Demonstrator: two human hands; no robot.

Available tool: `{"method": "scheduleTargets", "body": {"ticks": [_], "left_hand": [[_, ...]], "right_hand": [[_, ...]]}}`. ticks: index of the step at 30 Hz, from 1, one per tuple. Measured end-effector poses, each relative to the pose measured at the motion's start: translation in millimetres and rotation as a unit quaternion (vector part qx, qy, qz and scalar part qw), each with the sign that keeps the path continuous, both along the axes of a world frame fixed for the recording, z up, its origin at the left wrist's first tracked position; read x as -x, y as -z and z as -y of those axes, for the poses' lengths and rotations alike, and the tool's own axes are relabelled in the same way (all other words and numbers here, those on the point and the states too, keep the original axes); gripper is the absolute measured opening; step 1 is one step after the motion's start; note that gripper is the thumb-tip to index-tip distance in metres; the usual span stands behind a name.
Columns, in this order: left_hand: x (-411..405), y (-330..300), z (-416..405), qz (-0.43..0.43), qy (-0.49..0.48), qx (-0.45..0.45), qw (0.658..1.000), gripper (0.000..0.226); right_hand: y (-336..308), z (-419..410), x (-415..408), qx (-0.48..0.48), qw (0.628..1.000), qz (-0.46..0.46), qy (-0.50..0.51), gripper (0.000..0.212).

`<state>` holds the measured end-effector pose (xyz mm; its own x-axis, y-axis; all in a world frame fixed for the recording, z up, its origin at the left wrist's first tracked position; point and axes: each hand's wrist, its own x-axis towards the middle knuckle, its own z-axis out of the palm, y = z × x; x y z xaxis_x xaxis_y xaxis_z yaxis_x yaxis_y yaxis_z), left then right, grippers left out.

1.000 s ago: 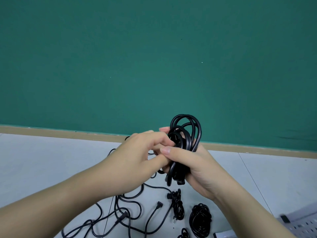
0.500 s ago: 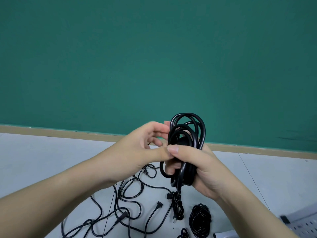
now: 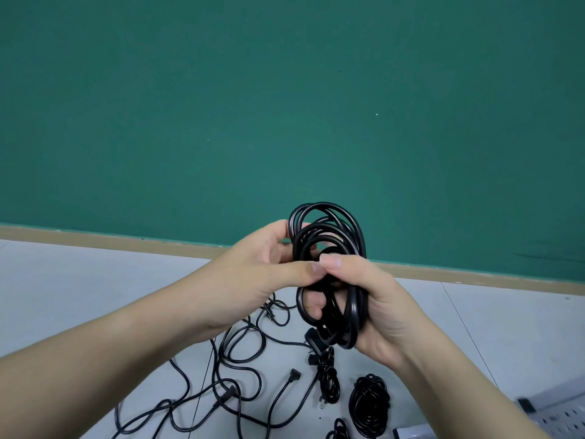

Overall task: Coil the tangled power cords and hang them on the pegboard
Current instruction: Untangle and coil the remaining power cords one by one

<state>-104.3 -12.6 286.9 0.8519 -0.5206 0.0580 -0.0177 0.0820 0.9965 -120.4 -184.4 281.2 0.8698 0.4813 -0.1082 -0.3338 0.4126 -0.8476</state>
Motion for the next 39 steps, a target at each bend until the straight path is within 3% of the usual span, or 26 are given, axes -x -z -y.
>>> {"method": "scheduleTargets", "body": {"ticks": [10, 22, 26, 31, 35, 39], "left_hand": [[2.4, -7.4, -6.1, 0.015, 0.05, -0.092, 0.994, 0.03], [-5.5, -2.0, -11.8, -0.018, 0.063, -0.103, 0.993, 0.023], [-7.9, 8.1, -6.3, -0.047, -0.003, -0.045, 0.998, 0.028], [-9.0, 15.6, 0.5, -0.085, -0.112, -0.014, 0.99, 0.045], [-9.4, 10.4, -0.6, -0.088, -0.145, -0.02, 0.985, 0.049], [-9.0, 0.5, -9.6, -0.031, -0.029, -0.063, 0.997, 0.016]], "right_hand": [[10.8, -7.6, 3.2, 0.001, 0.998, -0.054, -0.024, 0.045], [9.9, -14.4, 8.7, 0.032, 0.998, -0.04, -0.048, 0.034], [12.9, -19.2, 2.1, 0.037, 0.997, -0.064, 0.009, 0.032], [18.1, -26.0, -3.2, 0.104, 0.994, -0.027, 0.031, 0.052], [16.2, -24.0, -3.0, 0.082, 0.996, -0.014, -0.029, 0.03], [14.6, -19.5, 0.3, 0.032, 0.995, -0.042, -0.08, 0.021]]}}
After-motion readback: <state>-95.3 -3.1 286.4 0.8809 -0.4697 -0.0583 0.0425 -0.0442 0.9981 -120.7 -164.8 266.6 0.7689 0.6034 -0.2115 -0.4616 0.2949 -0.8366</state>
